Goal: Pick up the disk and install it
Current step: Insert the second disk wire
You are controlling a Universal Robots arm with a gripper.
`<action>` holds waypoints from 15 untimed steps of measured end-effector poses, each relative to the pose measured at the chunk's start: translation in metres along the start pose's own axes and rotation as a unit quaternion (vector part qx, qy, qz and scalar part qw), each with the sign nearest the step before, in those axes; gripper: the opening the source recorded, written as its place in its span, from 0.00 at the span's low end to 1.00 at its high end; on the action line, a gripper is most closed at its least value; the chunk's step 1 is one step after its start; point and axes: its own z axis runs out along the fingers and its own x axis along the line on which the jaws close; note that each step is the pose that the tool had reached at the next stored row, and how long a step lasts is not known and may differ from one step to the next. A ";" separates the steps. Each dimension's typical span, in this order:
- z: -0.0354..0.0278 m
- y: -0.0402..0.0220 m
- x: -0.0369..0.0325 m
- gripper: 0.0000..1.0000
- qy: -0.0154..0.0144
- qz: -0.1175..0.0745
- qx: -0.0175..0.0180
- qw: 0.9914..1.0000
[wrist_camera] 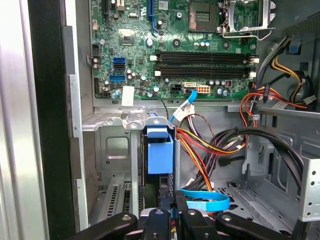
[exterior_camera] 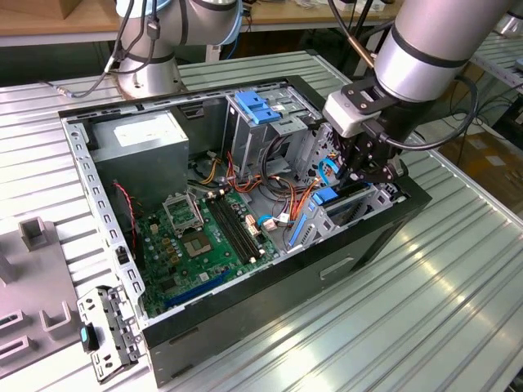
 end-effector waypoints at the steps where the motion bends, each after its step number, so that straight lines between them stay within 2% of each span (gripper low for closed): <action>1: 0.0001 0.0000 0.0000 0.16 0.000 0.000 0.000 1.000; 15: 0.0002 0.0000 -0.0006 0.16 0.000 0.000 0.000 1.000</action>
